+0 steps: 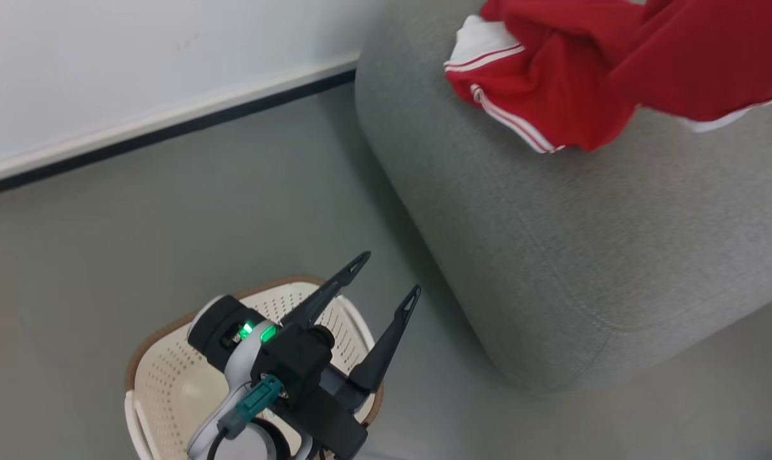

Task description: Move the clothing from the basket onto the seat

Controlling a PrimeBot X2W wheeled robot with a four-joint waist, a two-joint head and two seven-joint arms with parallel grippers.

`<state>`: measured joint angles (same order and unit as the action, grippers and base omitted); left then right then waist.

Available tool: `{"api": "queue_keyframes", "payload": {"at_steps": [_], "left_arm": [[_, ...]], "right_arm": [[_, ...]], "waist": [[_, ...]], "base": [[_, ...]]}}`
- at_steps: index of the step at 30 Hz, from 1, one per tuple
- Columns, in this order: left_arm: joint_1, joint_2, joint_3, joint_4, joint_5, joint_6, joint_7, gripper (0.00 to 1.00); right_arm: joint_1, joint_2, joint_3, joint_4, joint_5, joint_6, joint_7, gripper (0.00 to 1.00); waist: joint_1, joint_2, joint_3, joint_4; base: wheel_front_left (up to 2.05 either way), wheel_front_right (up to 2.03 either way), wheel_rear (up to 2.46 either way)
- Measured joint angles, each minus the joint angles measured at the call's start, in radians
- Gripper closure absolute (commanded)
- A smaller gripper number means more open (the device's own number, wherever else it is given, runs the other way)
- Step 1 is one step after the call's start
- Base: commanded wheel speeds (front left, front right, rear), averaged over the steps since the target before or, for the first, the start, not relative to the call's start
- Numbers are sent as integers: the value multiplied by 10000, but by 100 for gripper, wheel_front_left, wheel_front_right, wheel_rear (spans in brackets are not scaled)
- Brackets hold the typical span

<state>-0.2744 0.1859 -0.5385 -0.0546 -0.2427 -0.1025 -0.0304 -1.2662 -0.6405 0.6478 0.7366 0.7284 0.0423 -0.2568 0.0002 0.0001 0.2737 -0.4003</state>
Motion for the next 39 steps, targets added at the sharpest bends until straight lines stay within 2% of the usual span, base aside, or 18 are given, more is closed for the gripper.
{"api": "queue_keyframes", "payload": {"at_steps": [5,11,15,18,22,27,35,36,38,39], "left_arm": [[-457,138,77,-378,130,-2,213,0],[-838,311,165,-926,244,-4,387,0],[-1018,297,132,-1141,280,-6,476,0],[-1238,276,128,-1202,360,-6,479,0],[-1341,272,153,-1208,447,-29,477,0],[-1343,353,316,-1197,447,-29,470,0],[-1343,407,357,-1068,447,-27,405,0],[-1343,420,359,-1053,447,-27,374,0],[-1342,426,359,-1030,447,-27,374,0],[-1339,437,362,-1007,447,-27,372,0]], "right_arm": [[-509,-523,-357,583,107,-163,0,100],[-861,-635,-316,1060,-98,-307,2,100],[-989,-654,-389,1379,-150,-619,0,100],[-985,-518,-410,1756,-150,-872,2,100],[-943,-81,-318,2209,-150,-1022,2,100],[-885,591,-150,2637,-157,-1053,2,100],[-729,955,-98,3452,-159,-1141,2,100],[-723,974,-96,3517,-159,-1141,2,93],[-701,1037,-88,3682,-159,-1141,2,63],[-679,1080,-79,3728,-159,-1139,2,55]], "waist": [[0,0,629,519],[0,1,1562,1184],[-1,0,2079,1517],[0,1,2440,1756],[0,1,2838,2090],[0,1,3213,2389],[-2,0,3294,2372],[-3,0,3271,2341],[-3,0,3222,2271],[-2,0,3197,2235]], "base": [[0,0,0],[0,0,0],[0,0,0],[0,0,0],[0,0,0],[0,0,0],[0,0,0],[0,0,0],[0,0,0],[0,0,0]]}}
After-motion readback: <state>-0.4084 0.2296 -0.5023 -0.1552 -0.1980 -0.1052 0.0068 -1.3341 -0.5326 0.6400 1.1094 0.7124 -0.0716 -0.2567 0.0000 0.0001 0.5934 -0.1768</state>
